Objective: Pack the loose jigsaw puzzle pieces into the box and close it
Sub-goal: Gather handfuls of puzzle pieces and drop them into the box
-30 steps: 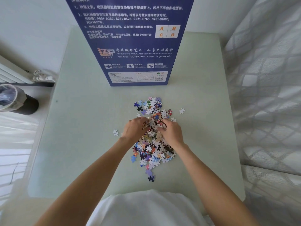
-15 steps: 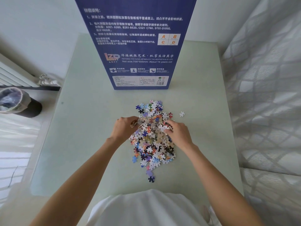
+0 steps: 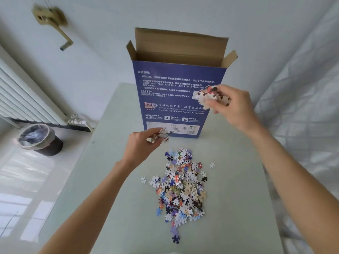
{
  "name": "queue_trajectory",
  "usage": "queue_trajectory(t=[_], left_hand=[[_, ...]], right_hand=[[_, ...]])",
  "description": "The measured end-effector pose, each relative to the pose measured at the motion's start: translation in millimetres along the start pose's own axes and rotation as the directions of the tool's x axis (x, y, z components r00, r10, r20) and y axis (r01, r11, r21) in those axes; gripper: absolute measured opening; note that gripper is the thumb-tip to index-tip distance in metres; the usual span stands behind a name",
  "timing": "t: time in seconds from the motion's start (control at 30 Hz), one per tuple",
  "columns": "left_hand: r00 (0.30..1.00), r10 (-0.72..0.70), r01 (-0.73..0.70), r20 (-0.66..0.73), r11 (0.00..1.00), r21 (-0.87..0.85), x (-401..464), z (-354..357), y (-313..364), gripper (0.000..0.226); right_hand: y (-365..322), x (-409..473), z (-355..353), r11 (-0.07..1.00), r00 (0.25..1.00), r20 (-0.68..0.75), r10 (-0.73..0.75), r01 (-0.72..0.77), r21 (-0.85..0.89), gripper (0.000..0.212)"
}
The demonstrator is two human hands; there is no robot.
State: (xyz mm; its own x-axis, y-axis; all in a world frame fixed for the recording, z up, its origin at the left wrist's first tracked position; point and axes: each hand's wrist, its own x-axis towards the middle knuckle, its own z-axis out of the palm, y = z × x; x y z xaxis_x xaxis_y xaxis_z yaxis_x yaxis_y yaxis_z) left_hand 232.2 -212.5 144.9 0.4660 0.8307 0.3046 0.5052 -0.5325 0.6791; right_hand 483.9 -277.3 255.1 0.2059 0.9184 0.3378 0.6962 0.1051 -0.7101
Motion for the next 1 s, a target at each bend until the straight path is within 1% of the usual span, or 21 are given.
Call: queue_trajectory(t=[0.1,0.17,0.23,0.3,0.37,0.47,0.53,0.57,0.63,0.77,0.87,0.93,0.97,1.0], left_hand=[[0.992,0.086,-0.09,-0.089,0.995,-0.038,31.2,-23.1,16.6,0.027],[0.978,0.147,-0.159,-0.148,0.985,-0.073,56.0,-38.6,29.9,0.026],[0.96,0.195,-0.214,-0.203,0.974,-0.075,84.0,-53.4,42.4,0.026],[0.941,0.215,-0.24,-0.26,0.968,-0.07,111.0,-66.0,53.6,0.026],[0.92,0.246,-0.27,-0.304,0.962,-0.037,136.7,-75.7,63.3,0.026],[0.899,0.302,-0.297,-0.318,0.953,0.066,172.4,-80.9,72.9,0.024],[0.894,0.346,-0.316,-0.286,0.938,0.145,191.5,-78.4,75.5,0.025],[0.885,0.39,-0.348,-0.254,0.917,0.196,200.6,-75.7,76.2,0.026],[0.877,0.455,-0.4,-0.156,0.87,0.287,214.2,-69.5,76.0,0.026],[0.922,0.374,-0.378,0.098,0.816,0.437,227.1,-56.7,76.9,0.028],[0.937,0.305,-0.349,0.169,0.83,0.436,224.3,-51.5,75.6,0.03],[0.937,0.291,-0.346,0.193,0.847,0.403,222.0,-49.7,73.2,0.028],[0.937,0.295,-0.346,0.189,0.862,0.371,220.7,-49.5,71.9,0.026],[0.939,0.308,-0.342,0.155,0.885,0.317,218.6,-49.4,71.4,0.024]], right_hand=[[-19.6,53.8,-14.8,0.989,0.985,-0.118,-0.125,0.114,-0.095,0.026],[-22.8,84.3,-11.0,0.967,0.974,-0.125,-0.187,0.16,-0.198,0.025],[-21.7,109.8,-3.2,0.926,0.97,-0.091,-0.224,0.183,-0.329,0.022],[-19.2,125.9,1.7,0.9,0.977,-0.058,-0.204,0.163,-0.405,0.021],[-15.0,134.1,3.3,0.887,0.988,-0.024,-0.151,0.125,-0.444,0.019],[-8.0,137.9,5.5,0.901,0.996,0.051,-0.072,0.087,-0.425,0.019],[-2.2,137.6,8.4,0.909,0.996,0.081,-0.036,0.067,-0.412,0.022],[0.8,137.8,8.9,0.912,0.996,0.081,-0.027,0.057,-0.406,0.022],[5.4,137.4,10.2,0.922,0.997,0.076,-0.019,0.047,-0.385,0.019],[12.4,136.8,8.0,0.934,0.999,0.019,-0.033,0.037,-0.355,0.019],[16.1,134.8,5.8,0.936,0.998,-0.011,-0.062,0.054,-0.349,0.018],[16.3,131.7,5.1,0.932,0.995,-0.031,-0.09,0.074,-0.354,0.017],[15.1,129.3,5.4,0.927,0.992,-0.048,-0.115,0.09,-0.363,0.016],[11.8,126.0,5.7,0.919,0.986,-0.076,-0.151,0.111,-0.378,0.016]])
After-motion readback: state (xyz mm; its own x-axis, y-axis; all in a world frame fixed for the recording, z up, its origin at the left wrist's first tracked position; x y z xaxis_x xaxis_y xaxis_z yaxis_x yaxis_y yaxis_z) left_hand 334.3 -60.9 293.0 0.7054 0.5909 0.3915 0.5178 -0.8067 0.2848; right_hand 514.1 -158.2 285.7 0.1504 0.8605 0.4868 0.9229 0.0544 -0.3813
